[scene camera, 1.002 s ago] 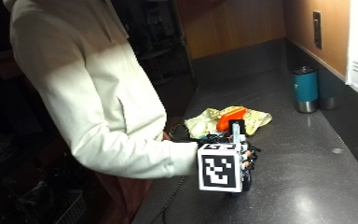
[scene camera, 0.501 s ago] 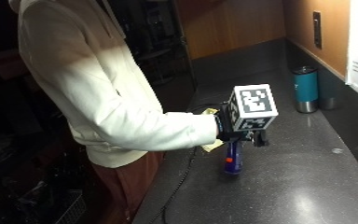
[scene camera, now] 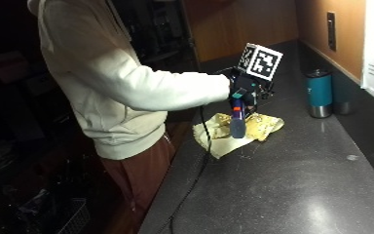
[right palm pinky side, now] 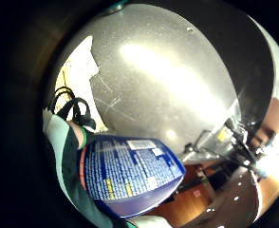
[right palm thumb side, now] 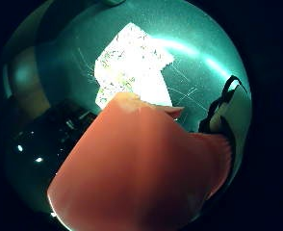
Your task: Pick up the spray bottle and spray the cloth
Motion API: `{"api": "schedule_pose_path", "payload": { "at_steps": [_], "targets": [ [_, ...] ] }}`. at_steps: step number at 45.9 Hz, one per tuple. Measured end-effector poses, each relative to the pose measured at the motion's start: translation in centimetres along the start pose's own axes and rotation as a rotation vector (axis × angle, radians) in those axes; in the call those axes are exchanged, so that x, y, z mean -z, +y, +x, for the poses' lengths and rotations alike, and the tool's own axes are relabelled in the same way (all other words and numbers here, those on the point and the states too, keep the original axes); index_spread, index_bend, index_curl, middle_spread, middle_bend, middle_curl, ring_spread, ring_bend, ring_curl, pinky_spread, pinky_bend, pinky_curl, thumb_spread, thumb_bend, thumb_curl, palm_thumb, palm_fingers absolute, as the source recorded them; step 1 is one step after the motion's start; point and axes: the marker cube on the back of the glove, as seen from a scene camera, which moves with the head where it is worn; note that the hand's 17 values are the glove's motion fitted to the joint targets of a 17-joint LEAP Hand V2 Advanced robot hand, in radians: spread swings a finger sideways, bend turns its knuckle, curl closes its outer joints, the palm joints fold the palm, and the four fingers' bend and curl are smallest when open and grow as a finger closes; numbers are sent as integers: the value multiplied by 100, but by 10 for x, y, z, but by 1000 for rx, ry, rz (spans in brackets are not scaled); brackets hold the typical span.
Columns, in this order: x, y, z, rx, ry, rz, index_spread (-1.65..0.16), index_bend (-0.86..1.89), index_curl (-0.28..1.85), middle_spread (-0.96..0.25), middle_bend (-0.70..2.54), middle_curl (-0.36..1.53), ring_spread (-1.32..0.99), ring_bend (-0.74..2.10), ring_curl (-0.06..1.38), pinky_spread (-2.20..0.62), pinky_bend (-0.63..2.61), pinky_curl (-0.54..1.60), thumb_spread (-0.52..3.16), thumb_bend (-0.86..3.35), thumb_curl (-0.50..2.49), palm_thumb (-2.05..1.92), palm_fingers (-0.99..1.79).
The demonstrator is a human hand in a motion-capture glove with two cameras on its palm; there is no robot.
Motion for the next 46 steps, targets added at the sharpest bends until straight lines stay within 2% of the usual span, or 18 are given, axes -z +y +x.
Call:
{"api": "schedule_pose_path", "payload": {
  "at_steps": [14, 30, 38, 46],
  "targets": [
    [0, -10, -91, -98, 241, -135, -15, 46, 52, -12, 53, 47, -18, 47, 39, -18, 29, 37, 19, -3, 73, 96, 137],
    [-32, -15, -113, -78, 200, -170, -16, 46, 52, -13, 53, 47, -18, 47, 40, -18, 30, 37, 19, -3, 75, 95, 137],
    [-25, -14, -116, -93, 155, -108, -16, 46, 52, -13, 53, 47, -18, 47, 40, -18, 30, 37, 19, -3, 75, 95, 136],
    [8, -5, -138, -17, -76, 74, -16, 46, 52, -13, 52, 47, -18, 48, 40, -18, 30, 37, 19, -3, 76, 95, 136]
  ]
}}
